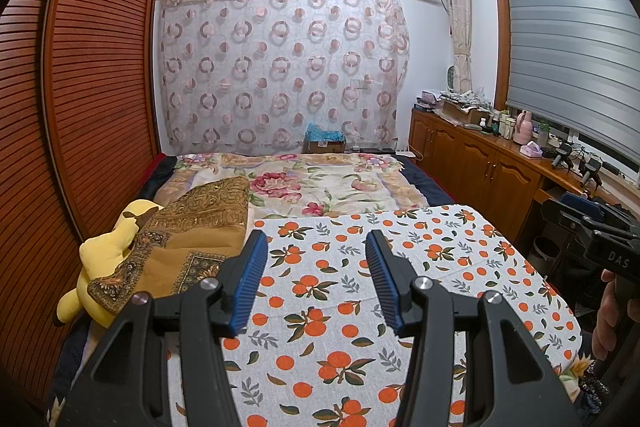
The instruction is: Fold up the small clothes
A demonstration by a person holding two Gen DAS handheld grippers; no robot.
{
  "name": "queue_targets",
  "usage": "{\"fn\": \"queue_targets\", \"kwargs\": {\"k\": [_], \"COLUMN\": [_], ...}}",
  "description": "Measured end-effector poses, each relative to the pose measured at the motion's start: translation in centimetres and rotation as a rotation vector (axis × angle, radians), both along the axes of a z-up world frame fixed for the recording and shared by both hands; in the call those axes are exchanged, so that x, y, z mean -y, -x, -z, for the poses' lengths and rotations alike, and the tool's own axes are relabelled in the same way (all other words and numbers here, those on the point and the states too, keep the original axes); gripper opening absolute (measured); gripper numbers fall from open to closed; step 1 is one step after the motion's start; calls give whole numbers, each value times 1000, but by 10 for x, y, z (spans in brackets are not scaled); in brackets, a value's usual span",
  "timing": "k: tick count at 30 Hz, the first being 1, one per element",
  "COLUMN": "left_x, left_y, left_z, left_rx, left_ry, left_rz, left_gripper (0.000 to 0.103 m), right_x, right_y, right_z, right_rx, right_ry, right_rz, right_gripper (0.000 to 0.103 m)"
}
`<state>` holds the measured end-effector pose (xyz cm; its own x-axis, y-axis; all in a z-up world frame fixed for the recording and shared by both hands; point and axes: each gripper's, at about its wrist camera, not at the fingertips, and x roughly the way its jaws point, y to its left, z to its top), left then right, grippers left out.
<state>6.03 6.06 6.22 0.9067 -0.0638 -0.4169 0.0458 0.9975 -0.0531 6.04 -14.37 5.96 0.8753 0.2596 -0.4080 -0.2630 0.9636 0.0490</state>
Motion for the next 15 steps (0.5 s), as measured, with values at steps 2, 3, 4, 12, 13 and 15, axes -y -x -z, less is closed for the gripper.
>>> {"fn": "queue_targets", "kwargs": {"k": [2, 3, 4, 12, 13, 15], "left_x": [0, 0, 0, 0, 0, -1], "left_y": [0, 0, 1, 1, 1, 1], "left_z": [0, 0, -1, 0, -1, -1], "left_rx": [0, 0, 0, 4, 3, 4], "left_ry": [0, 0, 1, 2, 2, 1], "left_rz": [-1, 0, 1, 0, 0, 0], "left_gripper": [50, 50, 50, 50, 51, 51], "right_x": [0, 1, 0, 0, 0, 0], "right_y": [0, 1, 0, 0, 0, 1], "right_z": [0, 0, 0, 1, 1, 1], "right_rx": [1, 1, 1, 1, 2, 2], "right_ry": [0, 1, 0, 0, 1, 0], "right_rz": [0, 0, 1, 0, 0, 0], "right_gripper": [71, 71, 71, 71, 71, 71]}}
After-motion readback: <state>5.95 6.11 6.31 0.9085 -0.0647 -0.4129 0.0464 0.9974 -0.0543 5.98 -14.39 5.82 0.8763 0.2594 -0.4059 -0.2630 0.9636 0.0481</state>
